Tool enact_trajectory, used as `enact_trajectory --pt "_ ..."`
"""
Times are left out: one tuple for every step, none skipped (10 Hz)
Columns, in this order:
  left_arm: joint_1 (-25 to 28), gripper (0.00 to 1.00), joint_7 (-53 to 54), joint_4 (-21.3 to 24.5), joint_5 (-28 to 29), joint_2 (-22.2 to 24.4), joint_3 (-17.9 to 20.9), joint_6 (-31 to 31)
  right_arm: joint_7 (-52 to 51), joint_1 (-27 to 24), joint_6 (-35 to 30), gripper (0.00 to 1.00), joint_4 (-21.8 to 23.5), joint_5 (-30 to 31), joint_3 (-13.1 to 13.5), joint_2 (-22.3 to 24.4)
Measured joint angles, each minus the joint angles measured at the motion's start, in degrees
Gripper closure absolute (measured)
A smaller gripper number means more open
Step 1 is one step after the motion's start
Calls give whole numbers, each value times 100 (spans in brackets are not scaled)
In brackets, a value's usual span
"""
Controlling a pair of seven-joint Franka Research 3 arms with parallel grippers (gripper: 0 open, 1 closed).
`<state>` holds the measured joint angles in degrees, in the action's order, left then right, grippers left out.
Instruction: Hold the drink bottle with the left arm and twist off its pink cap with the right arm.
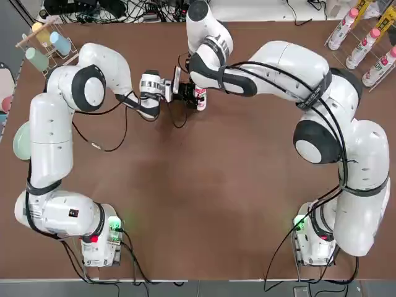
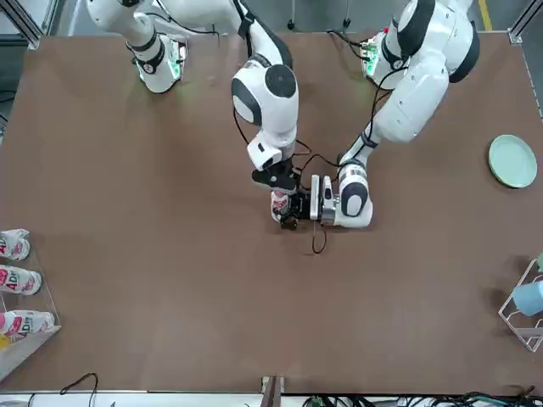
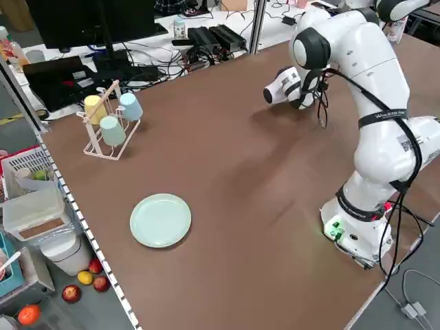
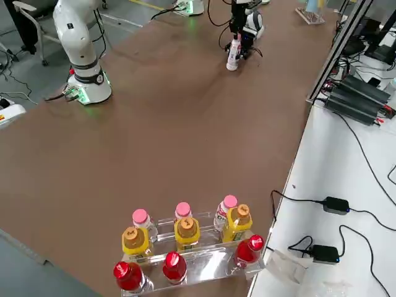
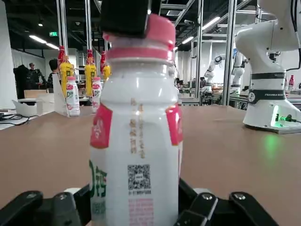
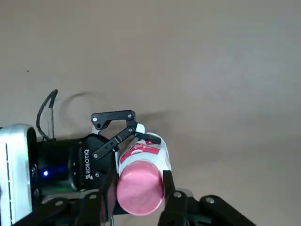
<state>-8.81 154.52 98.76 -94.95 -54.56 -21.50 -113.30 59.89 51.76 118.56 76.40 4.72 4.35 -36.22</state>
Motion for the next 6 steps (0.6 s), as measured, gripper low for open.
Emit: enact_trajectory --pt "-1 47 -1 -2 -5 0 0 -3 -271 -11 10 57 0 -7 -6 0" --pt "-1 47 -1 -2 -11 0 0 -5 -522 -22 19 57 0 -11 -14 0" --pt "-1 47 -2 -3 -13 0 1 -6 -778 -31 23 57 0 -14 -24 0" --pt "-2 48 -2 -3 -15 0 2 -7 -1074 -36 24 57 0 -17 -30 0" --pt "-3 48 -2 -3 -15 0 3 -7 -1400 -39 25 57 -1 -42 -33 0" --pt "-4 48 -1 -2 -15 0 4 -7 -1755 -49 21 57 -2 -92 -33 2"
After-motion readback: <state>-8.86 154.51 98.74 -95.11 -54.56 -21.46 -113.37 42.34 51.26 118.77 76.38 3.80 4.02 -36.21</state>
